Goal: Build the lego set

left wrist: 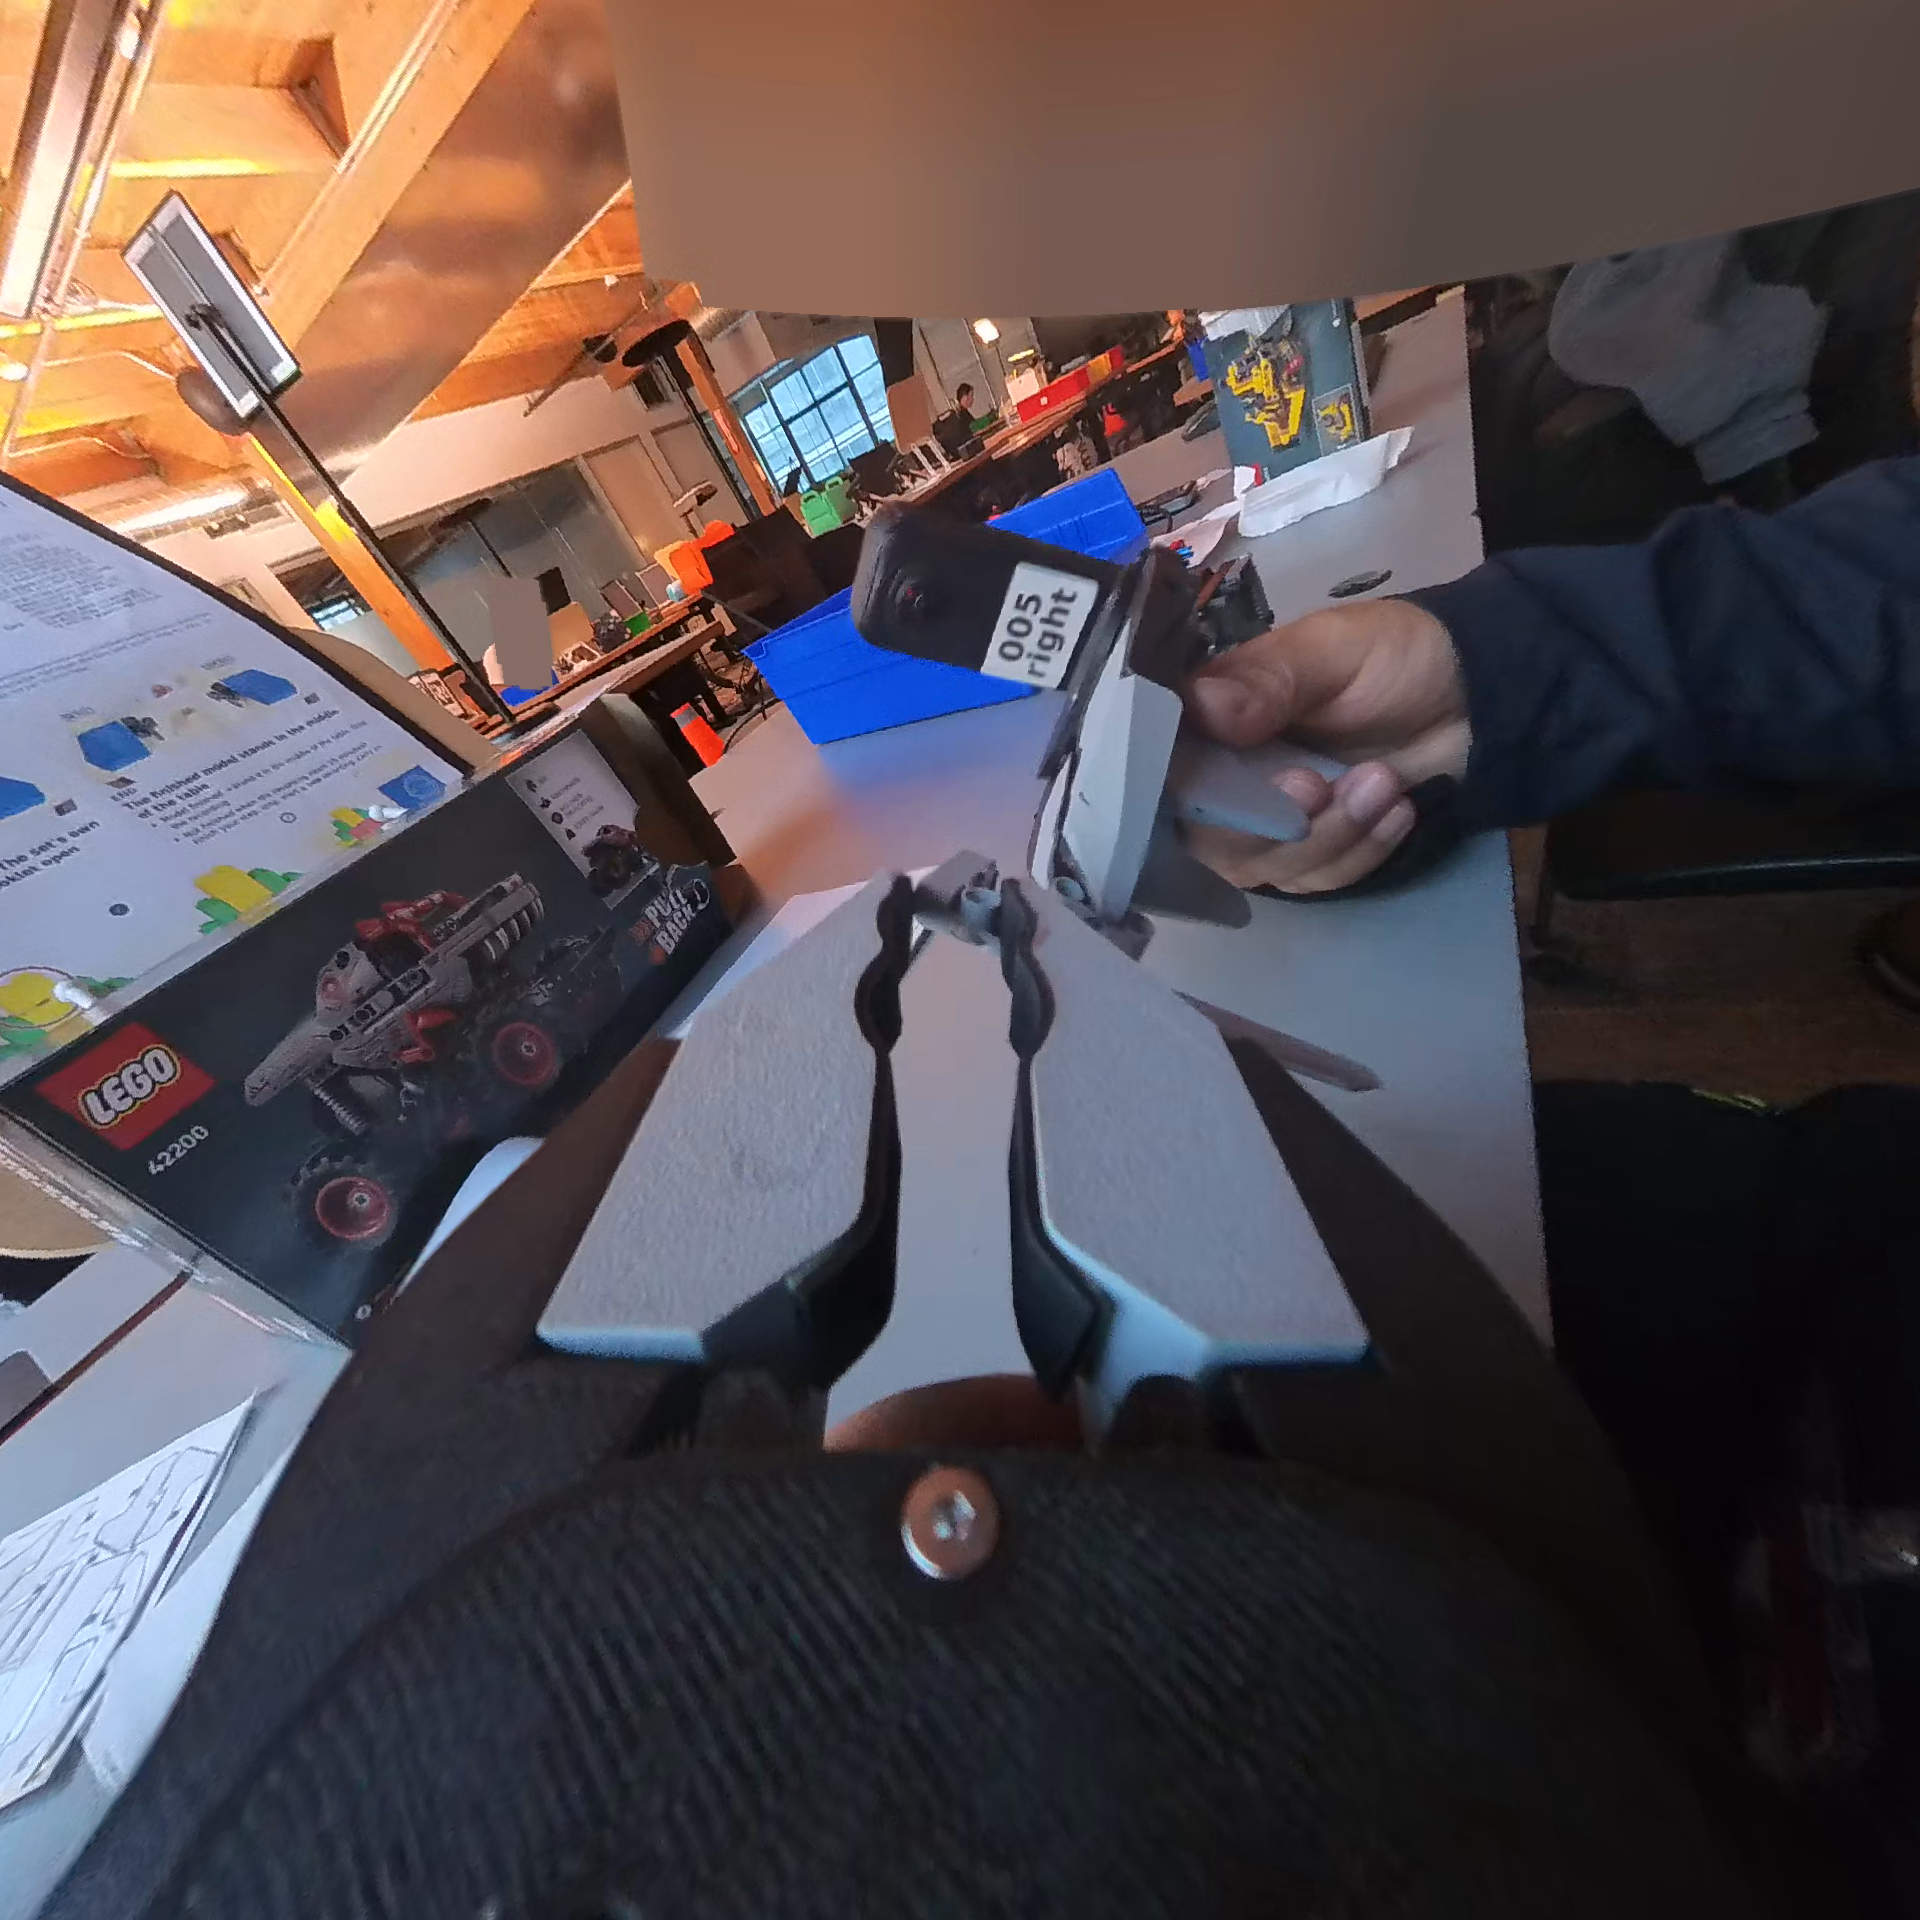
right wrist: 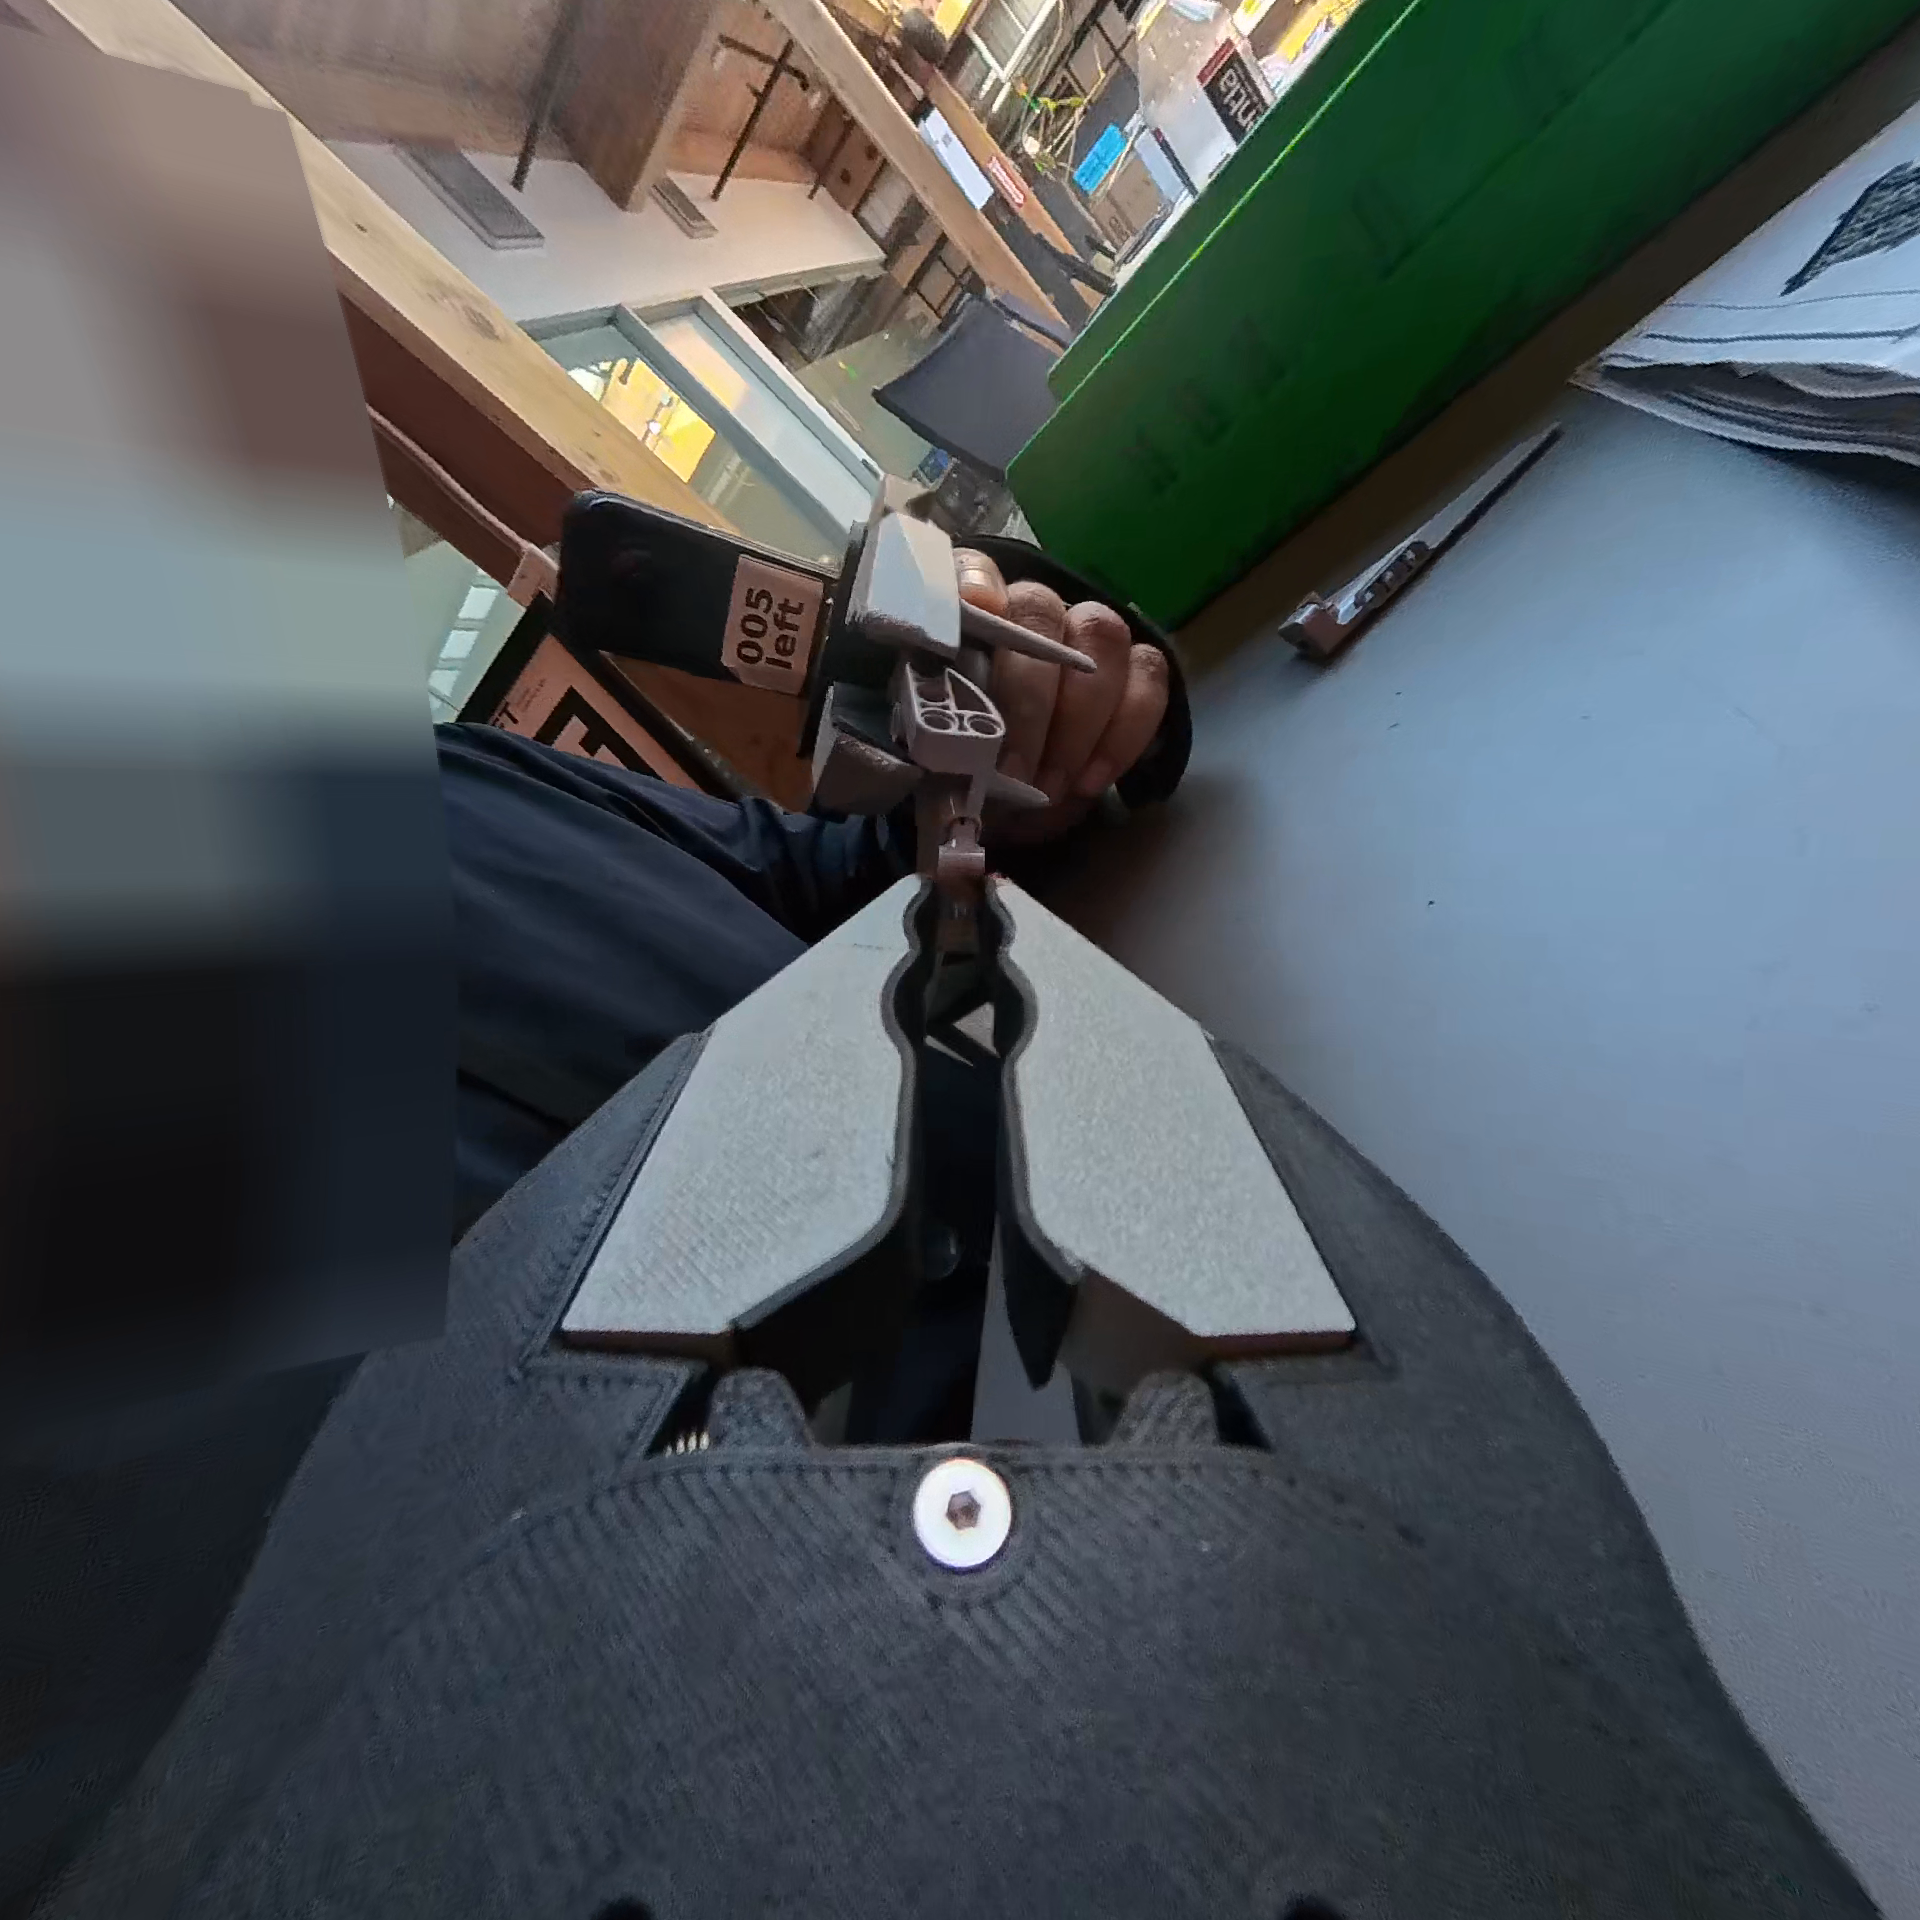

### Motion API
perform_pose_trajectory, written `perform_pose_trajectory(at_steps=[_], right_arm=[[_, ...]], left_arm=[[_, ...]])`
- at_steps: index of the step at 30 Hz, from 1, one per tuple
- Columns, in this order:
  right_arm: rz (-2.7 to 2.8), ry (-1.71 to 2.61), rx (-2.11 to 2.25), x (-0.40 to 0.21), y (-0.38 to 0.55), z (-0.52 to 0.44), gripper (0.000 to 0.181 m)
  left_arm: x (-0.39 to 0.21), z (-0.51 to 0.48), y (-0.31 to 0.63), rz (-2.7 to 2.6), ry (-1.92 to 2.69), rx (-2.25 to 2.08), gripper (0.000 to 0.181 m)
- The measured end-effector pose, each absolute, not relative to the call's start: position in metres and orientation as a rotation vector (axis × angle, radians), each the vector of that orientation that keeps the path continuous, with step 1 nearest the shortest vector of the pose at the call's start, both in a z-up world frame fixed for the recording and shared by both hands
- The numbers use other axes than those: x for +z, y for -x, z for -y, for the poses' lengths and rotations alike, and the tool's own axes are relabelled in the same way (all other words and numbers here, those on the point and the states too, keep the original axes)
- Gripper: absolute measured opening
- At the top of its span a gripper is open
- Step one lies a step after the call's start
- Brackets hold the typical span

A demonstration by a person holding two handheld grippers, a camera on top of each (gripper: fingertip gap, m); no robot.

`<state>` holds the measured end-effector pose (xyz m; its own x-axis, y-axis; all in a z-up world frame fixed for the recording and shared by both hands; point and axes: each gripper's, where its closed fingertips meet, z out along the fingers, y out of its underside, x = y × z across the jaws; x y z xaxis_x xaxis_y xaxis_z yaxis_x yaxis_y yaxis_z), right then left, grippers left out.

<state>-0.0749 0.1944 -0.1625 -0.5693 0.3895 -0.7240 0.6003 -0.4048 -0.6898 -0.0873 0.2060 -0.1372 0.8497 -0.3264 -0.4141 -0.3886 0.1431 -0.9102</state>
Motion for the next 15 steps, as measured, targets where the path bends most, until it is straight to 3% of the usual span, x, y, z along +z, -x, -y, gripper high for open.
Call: perform_pose_trajectory(at_steps=[9,15], right_arm=[[-1.827,-1.700,-1.936,-0.194,0.084,-0.223,0.004],[-1.735,-1.666,-2.003,-0.186,0.082,-0.228,0.004]], left_arm=[[-0.173,-0.221,0.101,-0.574,1.761,-0.022,0.014],[-0.157,-0.225,0.097,-0.607,1.636,-0.009,0.014]])
